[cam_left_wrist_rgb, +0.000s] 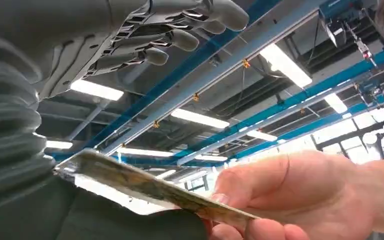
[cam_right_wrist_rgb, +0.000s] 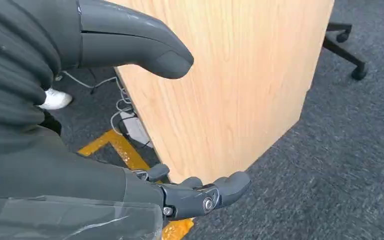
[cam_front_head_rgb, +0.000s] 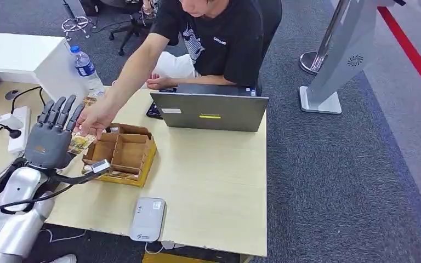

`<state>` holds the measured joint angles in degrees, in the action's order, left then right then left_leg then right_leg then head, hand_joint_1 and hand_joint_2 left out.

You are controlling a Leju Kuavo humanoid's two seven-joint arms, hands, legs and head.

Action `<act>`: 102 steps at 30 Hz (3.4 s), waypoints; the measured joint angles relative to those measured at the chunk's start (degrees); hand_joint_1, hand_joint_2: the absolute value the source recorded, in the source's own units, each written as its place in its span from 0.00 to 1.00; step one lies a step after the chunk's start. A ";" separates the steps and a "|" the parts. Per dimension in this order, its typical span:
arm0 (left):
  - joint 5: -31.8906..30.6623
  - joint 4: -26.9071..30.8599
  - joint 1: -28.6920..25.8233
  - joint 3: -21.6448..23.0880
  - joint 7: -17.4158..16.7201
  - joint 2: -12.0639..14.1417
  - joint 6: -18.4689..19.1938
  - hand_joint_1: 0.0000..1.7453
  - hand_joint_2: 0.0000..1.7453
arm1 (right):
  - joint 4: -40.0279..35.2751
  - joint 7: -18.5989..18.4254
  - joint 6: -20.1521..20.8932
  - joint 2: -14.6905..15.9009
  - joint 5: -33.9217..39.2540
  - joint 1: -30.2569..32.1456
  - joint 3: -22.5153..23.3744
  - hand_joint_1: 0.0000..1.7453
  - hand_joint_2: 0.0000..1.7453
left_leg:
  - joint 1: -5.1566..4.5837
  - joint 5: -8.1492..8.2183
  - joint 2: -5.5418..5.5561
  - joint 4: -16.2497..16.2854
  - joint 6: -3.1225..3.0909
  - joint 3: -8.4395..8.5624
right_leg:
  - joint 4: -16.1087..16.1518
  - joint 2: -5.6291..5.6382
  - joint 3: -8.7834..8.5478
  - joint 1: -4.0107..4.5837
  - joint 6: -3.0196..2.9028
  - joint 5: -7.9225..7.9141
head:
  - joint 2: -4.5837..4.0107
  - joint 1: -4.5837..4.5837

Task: Pass the card to the sensor for recognition and then transmit it.

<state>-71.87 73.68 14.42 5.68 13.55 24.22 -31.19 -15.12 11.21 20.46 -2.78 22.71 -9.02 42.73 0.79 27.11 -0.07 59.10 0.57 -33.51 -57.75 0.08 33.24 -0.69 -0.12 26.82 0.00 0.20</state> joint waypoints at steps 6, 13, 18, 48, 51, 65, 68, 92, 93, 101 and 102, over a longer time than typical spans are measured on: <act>0.35 -2.09 1.03 0.00 0.52 -0.68 -1.27 1.00 1.00 | 0.09 0.00 -0.02 -0.15 0.02 0.00 -0.44 0.00 1.00 | -0.01 0.00 0.00 0.00 0.00 -0.02 | 0.00 -0.01 0.01 0.00 0.00 0.00 | 0.00 0.00; 1.05 -2.95 1.20 0.00 0.85 -1.22 -1.99 1.00 1.00 | 0.17 0.00 -0.20 -0.28 0.00 -0.03 -0.61 0.00 1.00 | -0.01 0.00 0.00 0.00 0.00 -0.02 | 0.00 -0.01 0.00 0.00 0.01 0.00 | 0.00 0.00; 1.09 -3.32 1.21 0.00 0.87 -1.53 -2.47 1.00 1.00 | 0.20 0.00 -0.39 -0.31 0.00 -0.06 -0.70 0.00 1.00 | -0.01 -0.01 0.01 0.00 0.00 -0.02 | 0.00 -0.03 0.00 0.00 0.01 0.00 | 0.00 0.00; 6.84 5.82 -5.61 4.51 7.43 -6.05 5.06 1.00 1.00 | 0.26 0.74 0.05 -0.44 2.08 0.14 -0.79 0.00 1.00 | -0.10 0.09 -0.04 0.01 -0.12 -0.01 | 0.07 0.05 0.03 -0.05 0.06 0.03 | 0.00 -0.04; 4.68 8.42 -9.45 18.36 4.65 -6.01 13.86 1.00 1.00 | 0.26 0.77 0.50 -0.44 2.38 0.43 -0.50 0.00 1.00 | -0.10 0.10 -0.06 0.01 -0.11 -0.06 | 0.07 0.04 0.05 -0.06 0.07 0.04 | 0.00 -0.07; 5.64 9.53 -9.53 21.03 4.41 -3.96 15.08 1.00 1.00 | 0.26 0.96 0.48 -0.42 2.99 0.63 -0.24 0.00 1.00 | -0.07 0.07 -0.06 0.01 -0.09 -0.05 | 0.03 0.04 0.05 -0.03 0.07 0.03 | 0.00 -0.07; 5.66 9.53 -9.58 21.03 4.04 -3.56 15.78 1.00 1.00 | 0.26 0.96 0.48 -0.42 3.08 0.73 -0.24 0.00 1.00 | -0.07 0.07 -0.05 0.01 -0.10 -0.06 | 0.03 0.04 0.05 -0.03 0.07 0.03 | 0.00 -0.07; 7.67 9.62 -9.83 21.79 4.70 0.33 22.78 1.00 1.00 | 0.28 0.96 0.48 -0.42 3.08 0.82 0.68 0.00 1.00 | -0.07 0.07 -0.05 0.01 -0.09 -0.05 | 0.03 0.04 0.05 -0.03 0.07 0.03 | 0.00 -0.07; 7.67 9.71 -9.88 21.79 4.70 0.39 22.78 1.00 1.00 | 0.28 0.96 0.46 -0.42 3.08 0.82 0.68 0.00 1.00 | -0.07 0.07 -0.05 0.01 -0.09 -0.05 | 0.03 0.04 0.05 -0.03 0.07 0.03 | 0.00 -0.04; 7.89 9.84 -9.96 22.29 4.79 0.57 23.81 1.00 1.00 | 0.28 0.96 0.46 -0.42 3.04 0.82 0.70 0.00 1.00 | -0.07 0.07 -0.05 0.01 -0.09 -0.05 | 0.03 0.04 0.05 -0.03 0.07 0.03 | 0.00 -0.04; 7.96 9.84 -9.95 22.51 4.79 0.57 24.18 1.00 1.00 | 0.28 0.96 0.44 -0.42 3.04 0.82 0.70 0.00 1.00 | -0.07 0.07 -0.05 0.01 -0.09 -0.05 | 0.03 0.04 0.04 -0.03 0.07 0.03 | 0.00 -0.09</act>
<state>-63.91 83.52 4.47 28.20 18.34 24.79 -7.01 -14.84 12.17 20.90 -3.19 25.75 -8.20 43.43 0.72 27.17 -0.12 59.10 0.48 -33.57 -57.73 0.11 33.28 -0.72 -0.06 26.85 0.00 0.11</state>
